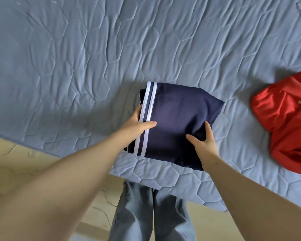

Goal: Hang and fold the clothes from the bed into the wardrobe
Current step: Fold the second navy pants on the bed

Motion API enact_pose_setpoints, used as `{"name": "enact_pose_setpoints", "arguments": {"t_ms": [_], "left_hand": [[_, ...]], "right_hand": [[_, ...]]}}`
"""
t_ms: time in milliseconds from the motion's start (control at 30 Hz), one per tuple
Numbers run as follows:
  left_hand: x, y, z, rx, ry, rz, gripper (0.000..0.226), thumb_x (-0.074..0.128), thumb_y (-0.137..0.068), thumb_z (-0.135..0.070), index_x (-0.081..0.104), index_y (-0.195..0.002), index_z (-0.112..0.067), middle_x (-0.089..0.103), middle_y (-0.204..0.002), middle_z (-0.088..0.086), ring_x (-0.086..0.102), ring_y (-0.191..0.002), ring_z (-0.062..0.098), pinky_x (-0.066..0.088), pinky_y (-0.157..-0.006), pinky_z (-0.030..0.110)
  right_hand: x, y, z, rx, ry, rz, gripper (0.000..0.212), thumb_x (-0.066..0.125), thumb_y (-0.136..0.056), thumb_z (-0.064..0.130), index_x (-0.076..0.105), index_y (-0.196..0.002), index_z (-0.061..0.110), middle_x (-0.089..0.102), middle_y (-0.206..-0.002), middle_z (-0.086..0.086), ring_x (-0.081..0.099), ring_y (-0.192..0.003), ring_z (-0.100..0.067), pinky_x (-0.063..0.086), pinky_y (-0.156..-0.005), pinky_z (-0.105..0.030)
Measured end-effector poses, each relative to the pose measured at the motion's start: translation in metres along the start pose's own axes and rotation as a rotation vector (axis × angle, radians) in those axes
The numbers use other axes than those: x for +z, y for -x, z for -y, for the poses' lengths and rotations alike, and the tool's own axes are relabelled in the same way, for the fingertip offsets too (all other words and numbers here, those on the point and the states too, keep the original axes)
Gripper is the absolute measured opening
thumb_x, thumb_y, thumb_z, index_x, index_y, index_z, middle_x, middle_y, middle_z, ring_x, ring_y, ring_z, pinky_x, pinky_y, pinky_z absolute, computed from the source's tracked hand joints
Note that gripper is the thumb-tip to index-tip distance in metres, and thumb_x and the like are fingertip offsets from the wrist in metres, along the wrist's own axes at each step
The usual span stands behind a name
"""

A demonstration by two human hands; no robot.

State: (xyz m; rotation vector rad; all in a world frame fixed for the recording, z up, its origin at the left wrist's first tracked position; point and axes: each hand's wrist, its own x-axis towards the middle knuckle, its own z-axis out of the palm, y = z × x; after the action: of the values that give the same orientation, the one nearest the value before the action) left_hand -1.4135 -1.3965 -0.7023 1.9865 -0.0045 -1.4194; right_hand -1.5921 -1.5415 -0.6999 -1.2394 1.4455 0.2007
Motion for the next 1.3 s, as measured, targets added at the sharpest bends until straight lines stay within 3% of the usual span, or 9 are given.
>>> {"name": "enact_pose_setpoints", "arguments": {"t_ms": [133, 233, 300, 400, 467, 633, 800, 967, 1300], "left_hand": [[-0.018, 0.038, -0.010, -0.036, 0.009, 0.047, 0.058, 0.063, -0.083, -0.037, 0.038, -0.136, -0.038, 0.061, -0.115, -0.018, 0.057, -0.108, 0.008, 0.041, -0.097, 0.029], [-0.032, 0.085, -0.008, -0.061, 0.051, 0.011, 0.030, 0.060, -0.087, -0.037, 0.049, -0.114, -0.040, 0.058, -0.099, -0.026, 0.053, -0.090, -0.007, 0.040, -0.073, 0.016], [-0.038, 0.112, 0.001, -0.097, 0.088, -0.012, 0.014, 0.058, -0.089, -0.038, 0.053, -0.101, -0.041, 0.058, -0.094, -0.027, 0.053, -0.085, -0.008, 0.039, -0.067, 0.014], [-0.054, 0.159, 0.005, -0.123, 0.199, -0.037, 0.021, 0.058, -0.090, -0.034, 0.058, -0.111, -0.034, 0.068, -0.102, -0.010, 0.065, -0.093, 0.010, 0.050, -0.085, 0.030], [-0.063, 0.185, 0.005, -0.107, 0.262, -0.092, 0.023, 0.058, -0.090, -0.030, 0.057, -0.112, -0.032, 0.070, -0.102, -0.005, 0.067, -0.092, 0.014, 0.051, -0.082, 0.031], [-0.084, 0.252, 0.005, -0.065, 0.385, -0.224, 0.017, 0.059, -0.089, -0.029, 0.057, -0.106, -0.032, 0.070, -0.097, -0.006, 0.068, -0.084, 0.009, 0.050, -0.065, 0.020], [-0.117, 0.314, 0.013, -0.056, 0.468, -0.335, 0.024, 0.060, -0.088, -0.031, 0.057, -0.112, -0.028, 0.069, -0.103, -0.003, 0.066, -0.092, 0.014, 0.049, -0.072, 0.023], [-0.166, 0.369, 0.030, -0.018, 0.520, -0.496, 0.005, 0.060, -0.088, -0.033, 0.059, -0.093, -0.035, 0.070, -0.084, -0.015, 0.066, -0.071, 0.000, 0.044, -0.055, 0.013], [-0.306, 0.444, 0.089, 0.062, 0.638, -0.689, 0.017, 0.059, -0.088, -0.036, 0.058, -0.104, -0.034, 0.069, -0.097, -0.008, 0.067, -0.086, 0.010, 0.046, -0.067, 0.021]], "right_hand": [[-0.008, 0.031, 0.013, 0.035, -0.064, 0.113, 0.075, 0.070, -0.081, 0.024, 0.030, -0.142, 0.040, 0.045, -0.124, 0.015, 0.046, -0.108, -0.011, 0.037, -0.088, -0.028], [-0.012, 0.068, 0.023, 0.067, -0.073, 0.187, 0.071, 0.069, -0.081, 0.023, 0.033, -0.140, 0.041, 0.045, -0.118, 0.015, 0.047, -0.104, -0.014, 0.038, -0.084, -0.030], [-0.013, 0.087, 0.030, 0.094, -0.037, 0.237, 0.068, 0.069, -0.082, 0.022, 0.036, -0.138, 0.041, 0.047, -0.114, 0.013, 0.049, -0.100, -0.016, 0.039, -0.082, -0.030], [-0.009, 0.120, 0.054, 0.056, 0.040, 0.324, 0.064, 0.068, -0.082, 0.022, 0.040, -0.136, 0.039, 0.051, -0.115, 0.007, 0.052, -0.101, -0.018, 0.041, -0.082, -0.031], [-0.008, 0.137, 0.070, 0.012, 0.085, 0.373, 0.062, 0.068, -0.082, 0.023, 0.040, -0.135, 0.039, 0.052, -0.115, 0.005, 0.054, -0.097, -0.017, 0.042, -0.082, -0.031], [0.005, 0.178, 0.108, -0.084, 0.173, 0.470, 0.059, 0.069, -0.081, 0.023, 0.044, -0.131, 0.040, 0.054, -0.102, 0.012, 0.054, -0.088, -0.009, 0.043, -0.066, -0.025], [0.037, 0.221, 0.142, -0.178, 0.265, 0.580, 0.055, 0.068, -0.081, 0.020, 0.047, -0.130, 0.034, 0.054, -0.118, 0.000, 0.055, -0.093, -0.014, 0.043, -0.071, -0.028], [0.091, 0.273, 0.178, -0.289, 0.365, 0.696, 0.054, 0.067, -0.081, 0.020, 0.046, -0.129, 0.033, 0.054, -0.118, -0.001, 0.055, -0.094, -0.015, 0.043, -0.069, -0.028], [0.253, 0.377, 0.244, -0.521, 0.507, 0.846, 0.056, 0.065, -0.082, 0.016, 0.044, -0.133, 0.026, 0.053, -0.119, -0.005, 0.054, -0.096, -0.018, 0.042, -0.069, -0.028]]}}
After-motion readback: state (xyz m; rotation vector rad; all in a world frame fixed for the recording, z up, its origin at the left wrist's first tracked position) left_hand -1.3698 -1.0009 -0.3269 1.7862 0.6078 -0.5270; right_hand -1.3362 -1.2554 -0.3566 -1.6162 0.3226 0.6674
